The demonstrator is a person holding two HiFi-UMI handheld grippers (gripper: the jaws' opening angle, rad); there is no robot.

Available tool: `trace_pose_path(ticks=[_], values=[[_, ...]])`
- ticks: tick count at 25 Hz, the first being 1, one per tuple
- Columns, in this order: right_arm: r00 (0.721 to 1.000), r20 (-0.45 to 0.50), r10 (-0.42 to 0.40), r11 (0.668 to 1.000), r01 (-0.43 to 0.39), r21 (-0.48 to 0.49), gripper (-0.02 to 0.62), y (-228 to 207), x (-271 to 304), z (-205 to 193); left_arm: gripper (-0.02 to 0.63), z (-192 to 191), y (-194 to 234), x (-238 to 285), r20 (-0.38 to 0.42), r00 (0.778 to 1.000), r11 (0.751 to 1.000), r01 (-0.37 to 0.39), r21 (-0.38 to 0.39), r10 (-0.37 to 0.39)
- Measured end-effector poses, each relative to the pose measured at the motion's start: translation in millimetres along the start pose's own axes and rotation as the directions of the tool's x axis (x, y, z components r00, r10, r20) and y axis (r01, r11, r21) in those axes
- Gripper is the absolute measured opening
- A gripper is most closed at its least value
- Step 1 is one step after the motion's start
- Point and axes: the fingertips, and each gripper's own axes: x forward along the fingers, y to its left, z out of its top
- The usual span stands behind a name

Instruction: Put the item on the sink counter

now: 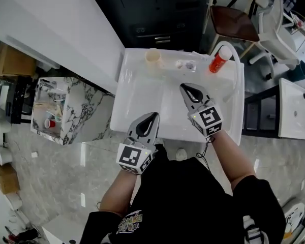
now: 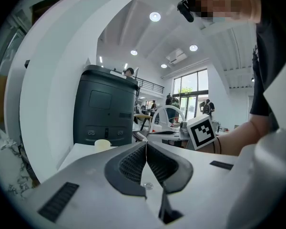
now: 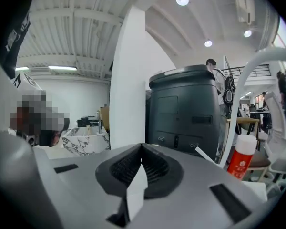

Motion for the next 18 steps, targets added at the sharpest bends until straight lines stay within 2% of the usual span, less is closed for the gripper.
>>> trace_pose_path(ticks=[9,18], values=[[0.998,0.013,0.062,0.998,-0.063,0.009,0.054,34,-74,11,0.017,-6,-63,-35,0.023,0.998,0.998,-0.064,-0.002,0.064],[0.989,0.007,0.148,0.987,-0.148,0.067,0.054,88,-104,2,0.017,-21,-81,-83,0.011,0.991,0.991,-0.134,-0.006,0.134]])
